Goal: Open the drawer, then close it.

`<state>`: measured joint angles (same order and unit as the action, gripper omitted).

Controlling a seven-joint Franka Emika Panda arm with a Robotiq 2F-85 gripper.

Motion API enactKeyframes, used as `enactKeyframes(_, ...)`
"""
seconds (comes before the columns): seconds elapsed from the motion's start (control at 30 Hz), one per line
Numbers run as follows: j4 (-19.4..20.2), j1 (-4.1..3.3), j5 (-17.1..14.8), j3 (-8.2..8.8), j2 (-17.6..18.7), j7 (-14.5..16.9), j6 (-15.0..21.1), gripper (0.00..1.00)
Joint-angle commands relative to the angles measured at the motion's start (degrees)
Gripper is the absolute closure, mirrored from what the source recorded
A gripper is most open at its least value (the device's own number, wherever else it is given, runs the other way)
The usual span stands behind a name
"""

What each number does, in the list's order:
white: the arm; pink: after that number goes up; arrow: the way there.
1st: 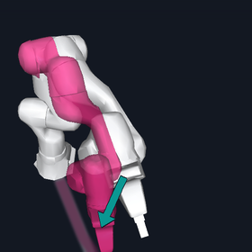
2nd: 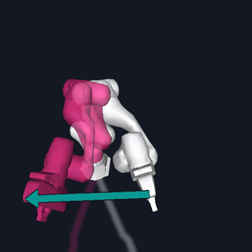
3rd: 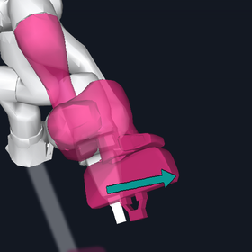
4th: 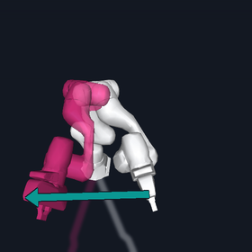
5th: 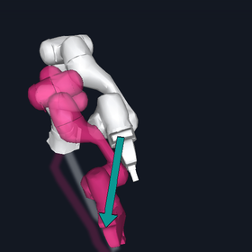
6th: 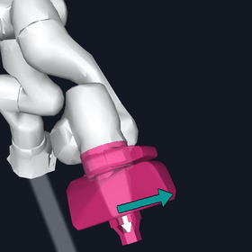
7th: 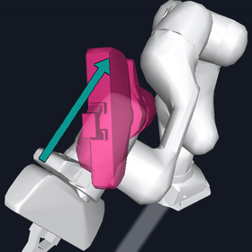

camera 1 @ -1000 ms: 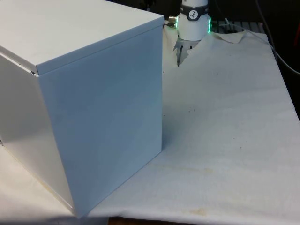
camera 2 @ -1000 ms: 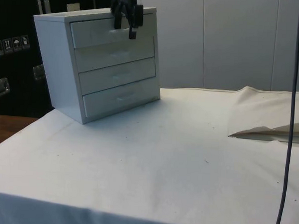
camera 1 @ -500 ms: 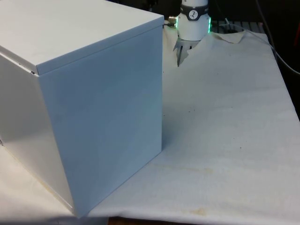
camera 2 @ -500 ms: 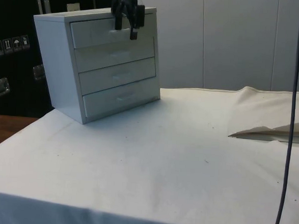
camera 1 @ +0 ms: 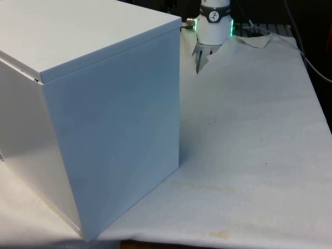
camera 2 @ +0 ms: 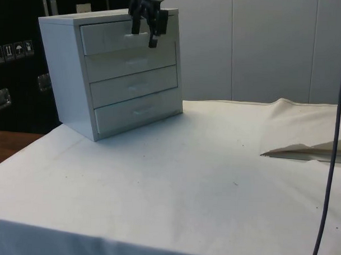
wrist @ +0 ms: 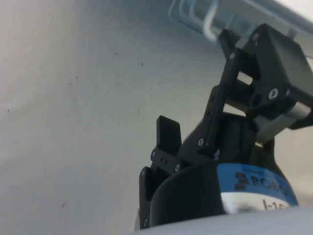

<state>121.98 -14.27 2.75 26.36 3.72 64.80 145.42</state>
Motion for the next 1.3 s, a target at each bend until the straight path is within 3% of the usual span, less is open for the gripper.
enactKeyframes(0.0,0.23,0.06,1.26,0.29,0.23,-0.86,1.89,0.0)
enactKeyframes(0.2,2.01,0.0,1.95,0.46,-0.74,-0.97,4.76,0.0)
enactKeyframes(0.23,1.66,0.06,0.4,0.17,-0.46,0.0,3.78,0.0)
enactKeyframes(0.27,2.23,0.06,1.95,0.4,-0.86,-0.97,4.98,0.0)
enactKeyframes(0.33,2.92,0.06,1.95,0.34,-1.26,-0.86,5.56,0.0)
enactKeyframes(0.5,3.27,0.0,0.86,0.11,-1.32,-0.06,5.16,0.0)
enactKeyframes(0.63,3.32,0.11,0.97,0.29,-0.11,0.0,7.33,0.0)
enactKeyframes(1.27,2.81,0.11,1.03,0.69,0.29,0.57,7.28,0.0)
